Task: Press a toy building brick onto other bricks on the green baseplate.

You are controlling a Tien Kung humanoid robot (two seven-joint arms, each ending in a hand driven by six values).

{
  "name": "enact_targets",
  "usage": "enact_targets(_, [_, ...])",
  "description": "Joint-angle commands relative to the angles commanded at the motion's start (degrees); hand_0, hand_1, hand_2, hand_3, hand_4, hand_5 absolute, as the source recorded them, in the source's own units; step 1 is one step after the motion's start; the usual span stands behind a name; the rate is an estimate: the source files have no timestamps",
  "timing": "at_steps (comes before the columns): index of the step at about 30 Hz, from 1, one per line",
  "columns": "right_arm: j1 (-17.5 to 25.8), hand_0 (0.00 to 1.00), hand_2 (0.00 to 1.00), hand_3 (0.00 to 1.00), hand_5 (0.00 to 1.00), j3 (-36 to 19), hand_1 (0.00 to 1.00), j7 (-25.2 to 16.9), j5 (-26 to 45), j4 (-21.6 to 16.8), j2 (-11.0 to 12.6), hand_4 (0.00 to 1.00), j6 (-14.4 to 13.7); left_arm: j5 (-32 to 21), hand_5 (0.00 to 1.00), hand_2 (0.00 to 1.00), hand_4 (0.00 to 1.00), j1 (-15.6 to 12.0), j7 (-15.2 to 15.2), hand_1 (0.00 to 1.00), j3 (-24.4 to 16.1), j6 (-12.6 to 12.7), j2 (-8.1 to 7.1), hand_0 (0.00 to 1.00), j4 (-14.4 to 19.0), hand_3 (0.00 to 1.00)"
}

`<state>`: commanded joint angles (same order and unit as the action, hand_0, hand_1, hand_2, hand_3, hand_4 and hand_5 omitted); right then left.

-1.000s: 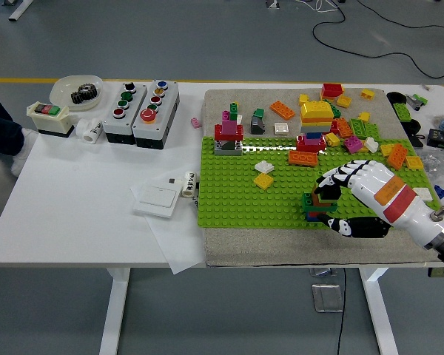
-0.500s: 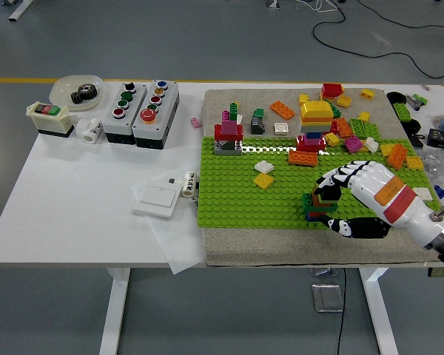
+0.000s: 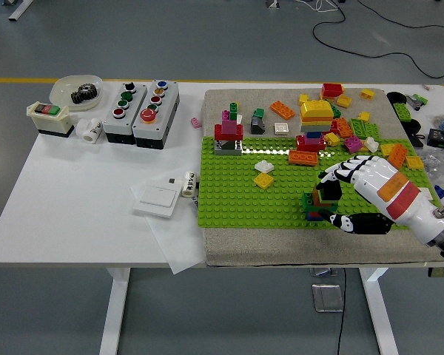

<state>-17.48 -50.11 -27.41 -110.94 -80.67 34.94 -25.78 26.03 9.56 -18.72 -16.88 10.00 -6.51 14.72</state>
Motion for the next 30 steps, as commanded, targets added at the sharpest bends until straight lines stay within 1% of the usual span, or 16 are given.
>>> enact_targets(18, [0.4, 0.542, 0.648, 0.576, 0.381, 1.05, 0.57, 0.17, -0.26, 0.86, -0.24, 0.767, 0.57, 0.45, 0.739, 0.651, 0.663, -0.28, -0.17, 0.565, -0.25, -0.01, 0.05, 0.489, 0.04, 0.622])
enact_targets(30, [0.09, 0.542, 0.655, 0.581, 0.382, -0.24, 0.575, -0.02, 0.6, -0.18, -0.26, 0.769, -0.16, 0.28, 0.738, 0.651, 0.662, -0.21, -0.05, 0.565, -0.16, -0.05, 0.07, 0.49, 0.0, 0.623])
